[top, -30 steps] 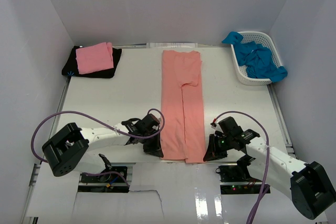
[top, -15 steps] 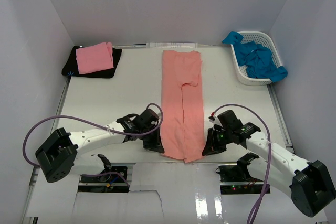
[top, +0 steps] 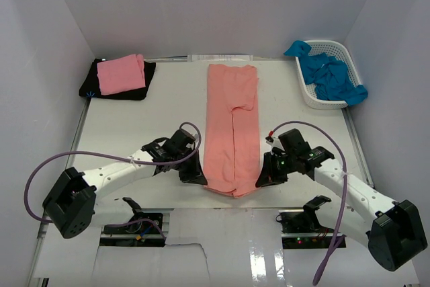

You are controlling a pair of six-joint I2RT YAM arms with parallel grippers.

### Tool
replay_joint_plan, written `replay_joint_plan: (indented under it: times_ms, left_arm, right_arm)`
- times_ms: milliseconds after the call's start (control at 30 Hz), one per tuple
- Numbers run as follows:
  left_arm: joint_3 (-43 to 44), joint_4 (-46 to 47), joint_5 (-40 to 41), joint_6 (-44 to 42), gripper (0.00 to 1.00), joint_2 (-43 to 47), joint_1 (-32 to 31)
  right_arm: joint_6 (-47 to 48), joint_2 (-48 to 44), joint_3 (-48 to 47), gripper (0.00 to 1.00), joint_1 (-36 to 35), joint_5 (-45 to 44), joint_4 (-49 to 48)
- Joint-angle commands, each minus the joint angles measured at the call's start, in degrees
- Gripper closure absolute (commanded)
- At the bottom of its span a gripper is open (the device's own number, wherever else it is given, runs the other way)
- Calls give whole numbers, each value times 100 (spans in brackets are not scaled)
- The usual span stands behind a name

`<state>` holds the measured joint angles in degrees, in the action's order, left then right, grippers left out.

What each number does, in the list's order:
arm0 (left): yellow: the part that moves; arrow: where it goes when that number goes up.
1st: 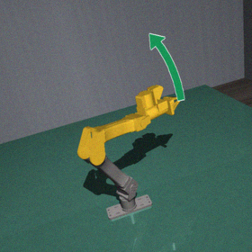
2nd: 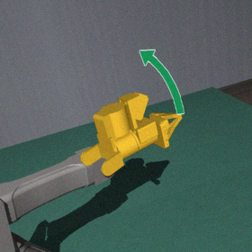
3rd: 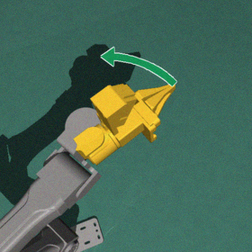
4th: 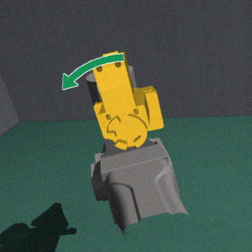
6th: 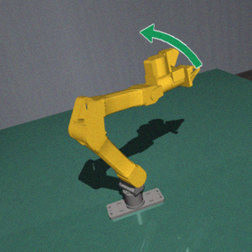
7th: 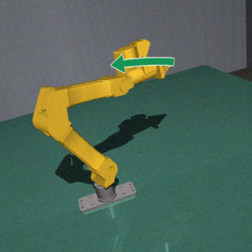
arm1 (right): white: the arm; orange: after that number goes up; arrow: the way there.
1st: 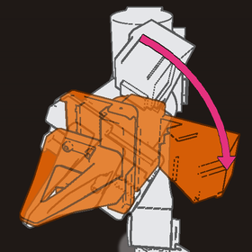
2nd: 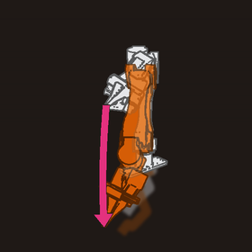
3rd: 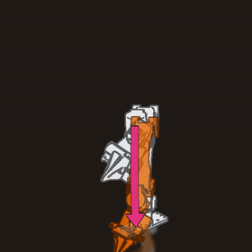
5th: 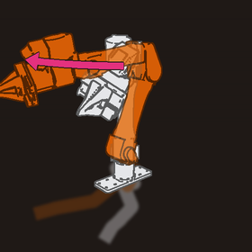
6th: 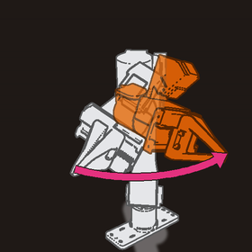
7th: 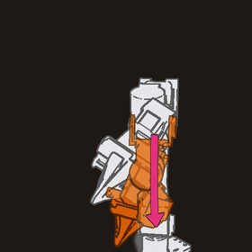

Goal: Fold and stack the t-shirts
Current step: Fold the folded rectangular tshirt in 1/3 of the way

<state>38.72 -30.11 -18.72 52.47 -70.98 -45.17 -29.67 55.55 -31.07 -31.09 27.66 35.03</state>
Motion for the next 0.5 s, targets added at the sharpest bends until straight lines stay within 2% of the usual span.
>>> replay_joint_plan:
  times_ms: [0, 467]
  left_arm:
    - [294, -30, -114, -228, 100, 137, 166]
    - [1471, -162, 26, -913, 100, -645, 711]
  right_arm:
    - [198, 113, -399, 92, 112, 169, 31]
    - [840, 957, -1586, 92, 657, 73, 153]
